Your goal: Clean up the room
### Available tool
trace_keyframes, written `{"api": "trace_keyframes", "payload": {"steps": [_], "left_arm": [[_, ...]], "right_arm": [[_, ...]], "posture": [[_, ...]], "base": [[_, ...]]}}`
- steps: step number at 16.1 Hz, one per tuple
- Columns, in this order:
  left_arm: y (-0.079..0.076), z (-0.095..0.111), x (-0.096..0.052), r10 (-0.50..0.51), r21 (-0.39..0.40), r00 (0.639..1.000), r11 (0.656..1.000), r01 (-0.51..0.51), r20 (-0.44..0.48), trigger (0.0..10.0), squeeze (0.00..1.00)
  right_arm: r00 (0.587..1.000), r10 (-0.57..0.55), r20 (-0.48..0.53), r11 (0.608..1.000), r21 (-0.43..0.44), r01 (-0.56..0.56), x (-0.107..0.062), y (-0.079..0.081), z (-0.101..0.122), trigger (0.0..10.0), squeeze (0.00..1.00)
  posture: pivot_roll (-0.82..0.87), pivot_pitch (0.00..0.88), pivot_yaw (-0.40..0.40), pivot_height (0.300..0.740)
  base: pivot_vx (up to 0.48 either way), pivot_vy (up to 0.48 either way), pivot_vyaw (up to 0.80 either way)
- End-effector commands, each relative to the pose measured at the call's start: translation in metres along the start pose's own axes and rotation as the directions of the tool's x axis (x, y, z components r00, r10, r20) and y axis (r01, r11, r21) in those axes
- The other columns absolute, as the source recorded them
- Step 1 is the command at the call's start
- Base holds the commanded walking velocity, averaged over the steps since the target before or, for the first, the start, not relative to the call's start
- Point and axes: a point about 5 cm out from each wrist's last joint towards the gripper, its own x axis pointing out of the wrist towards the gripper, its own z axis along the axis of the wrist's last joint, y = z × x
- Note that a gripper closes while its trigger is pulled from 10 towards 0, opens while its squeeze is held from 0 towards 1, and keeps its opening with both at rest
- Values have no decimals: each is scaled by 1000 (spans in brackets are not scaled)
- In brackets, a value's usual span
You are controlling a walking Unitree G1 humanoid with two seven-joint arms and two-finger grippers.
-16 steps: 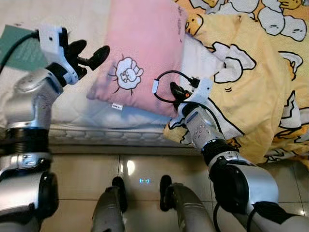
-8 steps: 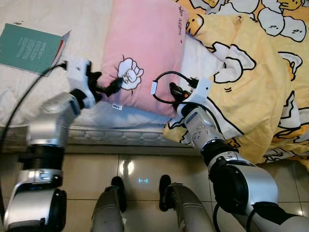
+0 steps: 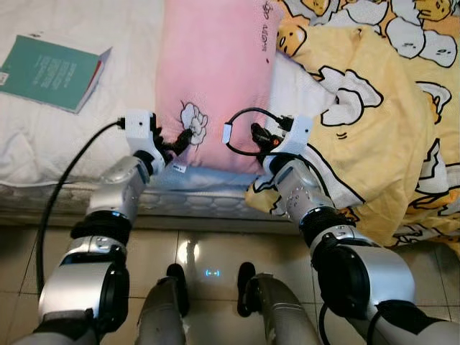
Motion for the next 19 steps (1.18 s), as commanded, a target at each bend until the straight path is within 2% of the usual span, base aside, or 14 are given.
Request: {"api": "trace_keyframes", "payload": {"steps": [1,5,8,10,14,15,16,17,18,19], "left_arm": [[1,-32,-5,39,-20,993,999,-41,-115,0,0],[11,-16,-4,129,-53,992,990,-129,-2,0,0],[10,-5,-3,110,-27,992,994,-108,68,0,0],[7,-7,-4,86,9,993,996,-87,81,0,0],[6,-7,-4,82,16,993,996,-84,82,0,0],[7,9,-3,93,2,983,996,-94,160,0,0],[9,45,-5,103,-9,947,994,-105,304,0,0],[12,70,-7,98,3,920,994,-107,380,0,0],[15,95,-11,80,24,892,995,-101,444,0,0],[15,102,-12,73,31,885,995,-99,460,0,0]], "right_arm": [[999,16,-45,1000,-19,-16,-2,1,-10,0,0],[997,14,-77,999,-34,-17,-5,0,-19,0,0],[997,10,-77,999,-39,-13,-4,0,-17,0,0],[996,-24,-84,997,-68,19,-6,-5,-18,0,0],[996,-30,-86,997,-76,24,-6,-6,-19,0,0],[998,-41,-41,992,-122,36,-4,-5,-9,0,0],[998,-13,69,978,-206,27,4,5,17,0,0],[990,26,137,971,-239,7,9,14,36,0,0],[978,50,201,970,-244,1,13,21,58,0,0],[974,53,218,969,-246,2,14,22,64,0,0]], "posture": [[-25,303,-112,740],[-15,320,-121,740],[-8,303,-131,740],[-7,293,-130,740],[-6,291,-129,740],[11,214,-125,740],[20,192,-124,740],[29,160,-118,740],[39,128,-115,740],[41,120,-115,740]], "base": [[0,0,0],[0,0,0],[0,0,0],[0,0,0],[0,0,0],[0,0,0],[0,0,0],[0,0,0],[0,0,0],[0,0,0]]}}
